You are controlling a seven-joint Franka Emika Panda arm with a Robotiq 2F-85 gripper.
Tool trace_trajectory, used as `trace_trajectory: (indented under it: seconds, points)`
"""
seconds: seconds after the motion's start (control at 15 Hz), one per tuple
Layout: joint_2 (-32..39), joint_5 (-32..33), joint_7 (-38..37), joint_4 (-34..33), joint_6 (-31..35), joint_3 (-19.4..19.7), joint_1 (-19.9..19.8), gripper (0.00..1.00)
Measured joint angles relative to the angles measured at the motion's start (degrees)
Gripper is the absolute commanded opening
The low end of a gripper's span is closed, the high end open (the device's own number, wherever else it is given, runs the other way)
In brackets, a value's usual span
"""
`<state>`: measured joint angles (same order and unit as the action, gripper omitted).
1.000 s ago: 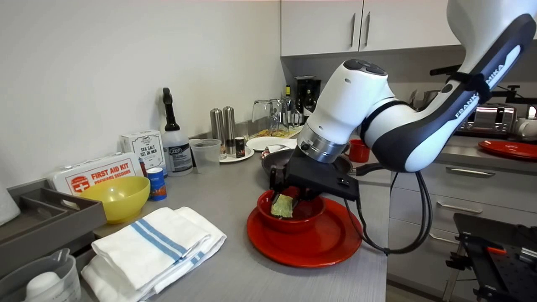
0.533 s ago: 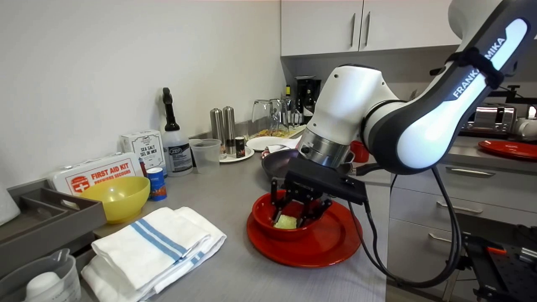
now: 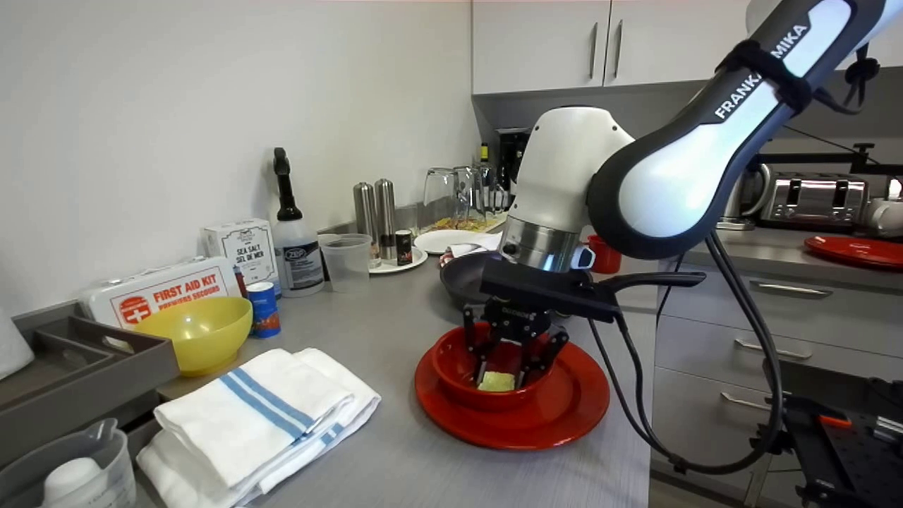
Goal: Use the sponge to wipe the red bowl
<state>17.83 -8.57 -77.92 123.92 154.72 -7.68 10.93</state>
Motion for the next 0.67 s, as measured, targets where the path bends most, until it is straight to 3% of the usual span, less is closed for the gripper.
trace_trajectory:
  seconds: [0.67]
  points:
    - [0.05, 0.3, 2.84, -5.2, -18.77, 0.74, -0.07, 0.23]
